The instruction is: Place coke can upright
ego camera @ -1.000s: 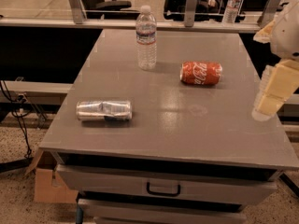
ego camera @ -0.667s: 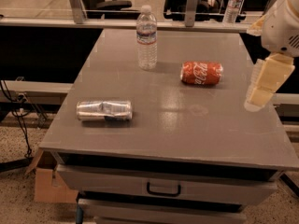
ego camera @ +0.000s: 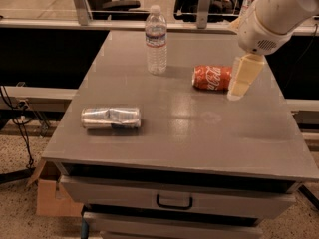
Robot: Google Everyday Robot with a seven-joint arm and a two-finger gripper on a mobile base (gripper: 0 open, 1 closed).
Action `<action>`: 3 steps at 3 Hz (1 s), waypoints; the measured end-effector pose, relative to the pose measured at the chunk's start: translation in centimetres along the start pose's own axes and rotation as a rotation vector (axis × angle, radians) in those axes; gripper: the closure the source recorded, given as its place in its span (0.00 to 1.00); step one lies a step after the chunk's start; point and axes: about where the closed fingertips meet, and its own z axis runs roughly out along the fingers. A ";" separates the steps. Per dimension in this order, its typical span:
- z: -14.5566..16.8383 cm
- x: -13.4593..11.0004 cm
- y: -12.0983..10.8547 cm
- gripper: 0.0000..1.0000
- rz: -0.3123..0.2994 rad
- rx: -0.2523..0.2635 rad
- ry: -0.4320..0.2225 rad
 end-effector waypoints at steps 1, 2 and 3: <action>0.2 0.0 0.0 0.00 0.001 -0.002 -0.001; 0.5 0.0 0.0 0.00 0.013 -0.005 -0.008; 1.7 -0.1 -0.7 0.00 0.034 0.000 0.001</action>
Offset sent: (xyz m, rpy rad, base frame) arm 0.0053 -0.0003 -0.0093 0.0386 0.0162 -0.0233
